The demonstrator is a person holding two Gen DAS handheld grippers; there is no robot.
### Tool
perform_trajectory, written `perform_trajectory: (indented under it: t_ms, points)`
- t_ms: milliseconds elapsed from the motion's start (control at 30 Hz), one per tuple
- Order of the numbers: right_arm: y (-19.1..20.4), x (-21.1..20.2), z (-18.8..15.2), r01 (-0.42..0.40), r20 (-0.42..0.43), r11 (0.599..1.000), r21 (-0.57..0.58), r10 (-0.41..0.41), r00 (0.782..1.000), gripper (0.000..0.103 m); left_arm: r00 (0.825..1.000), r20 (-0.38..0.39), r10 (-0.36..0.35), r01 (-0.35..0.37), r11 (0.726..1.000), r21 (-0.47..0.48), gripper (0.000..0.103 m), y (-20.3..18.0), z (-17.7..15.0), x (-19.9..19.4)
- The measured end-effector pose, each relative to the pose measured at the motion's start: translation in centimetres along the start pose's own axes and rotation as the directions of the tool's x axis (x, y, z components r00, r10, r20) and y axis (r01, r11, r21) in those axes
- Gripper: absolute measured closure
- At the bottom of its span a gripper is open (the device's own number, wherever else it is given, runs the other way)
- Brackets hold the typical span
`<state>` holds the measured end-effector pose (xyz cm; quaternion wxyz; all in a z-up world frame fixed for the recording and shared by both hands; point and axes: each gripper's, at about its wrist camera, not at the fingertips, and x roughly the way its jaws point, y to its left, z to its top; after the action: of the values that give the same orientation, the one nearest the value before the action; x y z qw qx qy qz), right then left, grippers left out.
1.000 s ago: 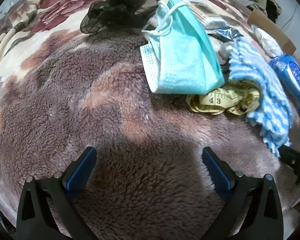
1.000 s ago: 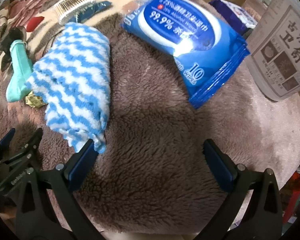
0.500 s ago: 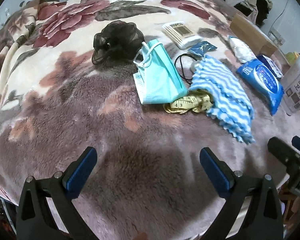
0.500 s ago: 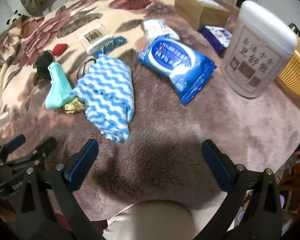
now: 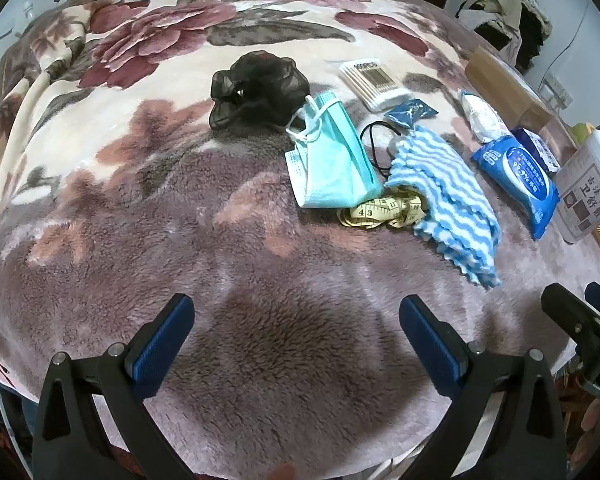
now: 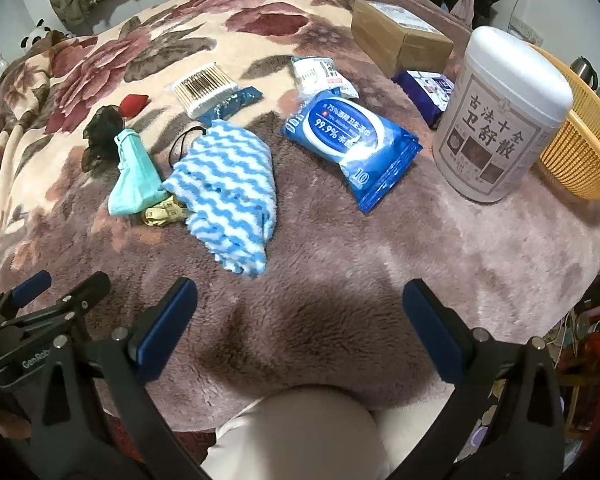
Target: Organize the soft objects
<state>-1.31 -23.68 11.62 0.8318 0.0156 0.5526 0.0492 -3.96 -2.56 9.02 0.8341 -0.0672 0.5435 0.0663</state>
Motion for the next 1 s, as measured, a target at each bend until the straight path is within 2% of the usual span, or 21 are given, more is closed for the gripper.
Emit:
perform_trajectory:
  t_ms: [1000]
  points:
    - [-0.14, -0.62, -0.29, 0.008, 0.033, 1.0, -0.001, -0.008, 0.999, 0.0, 1.0, 0.011, -0.014, 0.014, 1.0, -0.001, 0.0, -0.38, 0.11, -0.18]
